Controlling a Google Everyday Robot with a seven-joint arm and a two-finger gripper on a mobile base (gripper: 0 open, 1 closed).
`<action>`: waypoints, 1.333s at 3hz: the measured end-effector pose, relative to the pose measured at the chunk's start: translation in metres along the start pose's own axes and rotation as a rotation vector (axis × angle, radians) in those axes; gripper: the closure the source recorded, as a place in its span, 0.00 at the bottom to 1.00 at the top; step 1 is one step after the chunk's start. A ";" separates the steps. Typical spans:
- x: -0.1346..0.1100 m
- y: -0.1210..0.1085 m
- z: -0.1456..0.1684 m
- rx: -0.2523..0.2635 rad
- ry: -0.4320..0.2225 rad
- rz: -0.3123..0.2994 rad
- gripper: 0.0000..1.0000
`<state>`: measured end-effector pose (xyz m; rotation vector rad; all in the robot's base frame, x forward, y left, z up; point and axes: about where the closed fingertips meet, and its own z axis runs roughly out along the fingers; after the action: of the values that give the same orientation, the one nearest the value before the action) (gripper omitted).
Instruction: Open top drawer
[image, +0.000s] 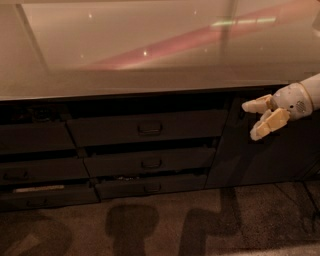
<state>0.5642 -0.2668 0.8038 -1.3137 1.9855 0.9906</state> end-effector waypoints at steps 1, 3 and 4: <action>0.000 0.000 0.000 0.000 0.000 0.000 0.00; -0.030 -0.032 0.029 0.042 0.091 0.005 0.00; -0.030 -0.032 0.029 0.043 0.091 0.005 0.00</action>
Offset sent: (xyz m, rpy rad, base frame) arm 0.0523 0.0398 0.0032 -0.1588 0.0231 0.0015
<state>0.6061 -0.2352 0.8013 -1.3530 2.0676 0.9005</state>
